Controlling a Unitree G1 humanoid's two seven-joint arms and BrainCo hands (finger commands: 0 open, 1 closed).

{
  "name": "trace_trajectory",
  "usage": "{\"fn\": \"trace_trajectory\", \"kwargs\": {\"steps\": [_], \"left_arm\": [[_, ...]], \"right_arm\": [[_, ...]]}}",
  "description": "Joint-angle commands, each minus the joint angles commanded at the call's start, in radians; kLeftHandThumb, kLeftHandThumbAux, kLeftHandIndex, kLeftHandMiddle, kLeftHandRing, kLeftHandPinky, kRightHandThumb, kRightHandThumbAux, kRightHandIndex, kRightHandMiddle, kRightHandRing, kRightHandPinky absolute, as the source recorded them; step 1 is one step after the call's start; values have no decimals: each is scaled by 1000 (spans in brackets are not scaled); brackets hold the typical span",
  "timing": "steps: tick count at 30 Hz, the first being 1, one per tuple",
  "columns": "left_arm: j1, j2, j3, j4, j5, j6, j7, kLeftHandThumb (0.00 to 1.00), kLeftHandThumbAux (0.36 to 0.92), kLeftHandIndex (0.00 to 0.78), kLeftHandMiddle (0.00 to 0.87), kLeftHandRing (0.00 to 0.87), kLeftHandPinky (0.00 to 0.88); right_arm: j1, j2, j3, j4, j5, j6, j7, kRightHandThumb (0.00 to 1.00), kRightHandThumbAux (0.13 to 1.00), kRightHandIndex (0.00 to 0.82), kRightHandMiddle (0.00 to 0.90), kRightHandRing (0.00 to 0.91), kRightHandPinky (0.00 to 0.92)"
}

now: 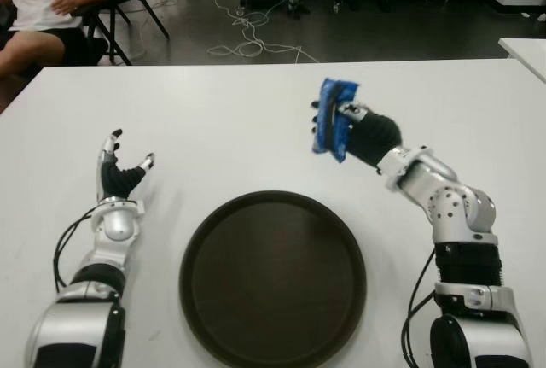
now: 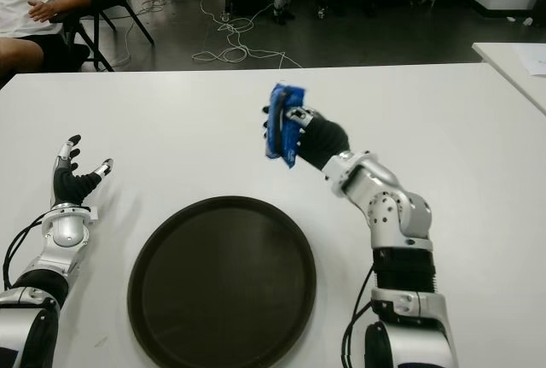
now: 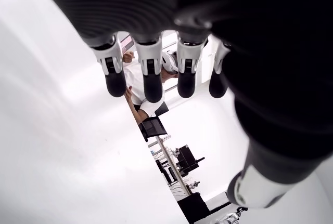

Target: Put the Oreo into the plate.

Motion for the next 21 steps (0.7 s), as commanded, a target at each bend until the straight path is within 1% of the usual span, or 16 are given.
{"fn": "trace_trajectory", "kwargs": {"steps": [3,5,8,12,16,21], "left_arm": [[0,0,0,0,0,-1,0,0,761,65,87,62,42],[1,0,0,-1,0,-2,-1,0,757,65,87,61,41],[2,0,0,-2,-1,-2,-2,0,754,64,83,55,37],[1,-1,2,-3,-4,-2,-4,0,742,66,88,59,41],[1,-1,3,-4,-5,1,-4,0,735,68,94,68,47],[0,0,4,-3,-6,8,-8,0,739,63,85,59,40]], "right_arm": [[5,-14,26,-8,-14,-8,25,718,713,442,822,827,832],[11,-27,53,-16,-35,-29,48,717,713,441,821,824,827],[15,-34,72,-21,-51,-47,65,718,713,441,818,818,818],[24,-53,123,-36,-104,-107,105,720,712,441,821,820,827],[34,-54,145,-43,-133,-135,108,720,712,441,821,820,827],[41,-53,155,-52,-151,-138,103,720,712,441,825,821,826]]}}
